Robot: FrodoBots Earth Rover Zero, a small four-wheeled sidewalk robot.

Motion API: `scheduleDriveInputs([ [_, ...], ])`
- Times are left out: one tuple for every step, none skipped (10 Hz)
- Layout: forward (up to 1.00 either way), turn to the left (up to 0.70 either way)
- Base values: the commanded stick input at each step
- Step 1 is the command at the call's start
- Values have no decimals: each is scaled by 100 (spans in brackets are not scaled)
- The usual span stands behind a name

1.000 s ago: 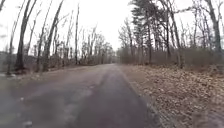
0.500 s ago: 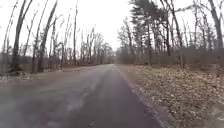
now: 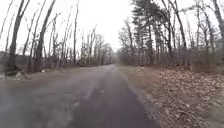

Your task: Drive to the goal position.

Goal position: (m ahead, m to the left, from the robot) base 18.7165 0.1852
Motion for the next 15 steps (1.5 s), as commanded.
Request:
scheduleDriveInputs([
  [100, 0],
  [100, 0],
  [100, 0],
  [100, 0],
  [100, 0],
  [100, 0],
  [100, 0],
  [100, 0],
  [100, 0],
  [100, 0],
  [100, 0],
  [100, 0],
  [100, 0],
  [100, 0],
  [100, 0],
])
